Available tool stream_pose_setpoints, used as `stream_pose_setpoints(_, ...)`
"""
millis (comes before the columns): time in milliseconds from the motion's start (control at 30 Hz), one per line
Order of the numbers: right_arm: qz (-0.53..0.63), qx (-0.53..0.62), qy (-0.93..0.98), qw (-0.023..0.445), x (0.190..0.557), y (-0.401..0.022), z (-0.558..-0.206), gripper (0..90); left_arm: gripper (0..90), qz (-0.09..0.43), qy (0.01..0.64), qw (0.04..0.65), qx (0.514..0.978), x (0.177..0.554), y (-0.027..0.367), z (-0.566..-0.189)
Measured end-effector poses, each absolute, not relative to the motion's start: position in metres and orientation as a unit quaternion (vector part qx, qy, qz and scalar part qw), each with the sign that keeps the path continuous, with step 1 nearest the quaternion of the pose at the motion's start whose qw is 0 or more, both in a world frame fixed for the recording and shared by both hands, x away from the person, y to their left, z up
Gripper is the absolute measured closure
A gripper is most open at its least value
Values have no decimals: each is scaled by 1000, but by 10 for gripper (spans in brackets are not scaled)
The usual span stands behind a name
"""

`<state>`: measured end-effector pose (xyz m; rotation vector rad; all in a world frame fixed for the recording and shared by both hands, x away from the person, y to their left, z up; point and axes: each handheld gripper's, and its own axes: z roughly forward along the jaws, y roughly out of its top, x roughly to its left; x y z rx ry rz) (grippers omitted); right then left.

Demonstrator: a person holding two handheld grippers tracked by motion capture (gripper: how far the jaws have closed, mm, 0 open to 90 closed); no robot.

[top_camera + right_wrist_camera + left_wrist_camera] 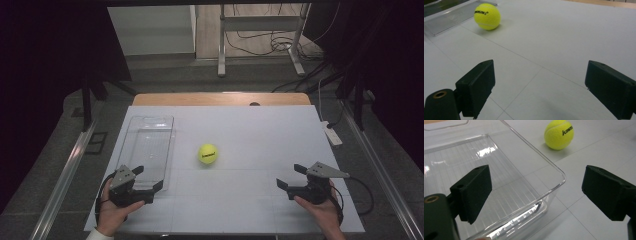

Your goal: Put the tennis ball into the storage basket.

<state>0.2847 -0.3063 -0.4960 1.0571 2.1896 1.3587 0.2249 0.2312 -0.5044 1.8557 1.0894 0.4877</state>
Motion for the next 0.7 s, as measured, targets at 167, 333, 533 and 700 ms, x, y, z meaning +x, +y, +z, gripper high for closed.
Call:
stream_pose_setpoints(167, 479, 375, 774, 177, 287, -305, -497, 100, 100, 199, 445, 454, 746, 223, 233, -504)
stream_pose_setpoints(333, 478, 374, 775, 176, 288, -304, -498, 102, 100, 200, 444, 454, 747, 222, 234, -504)
stream_pose_setpoints(533, 476, 375, 776, 173, 286, -304, -498, 104, 98, 202, 442, 455, 746, 222, 233, -502)
stream_pose_setpoints(700, 478, 375, 775, 171, 286, -305, -498, 104, 97, 199, 441, 453, 749, 222, 232, -503)
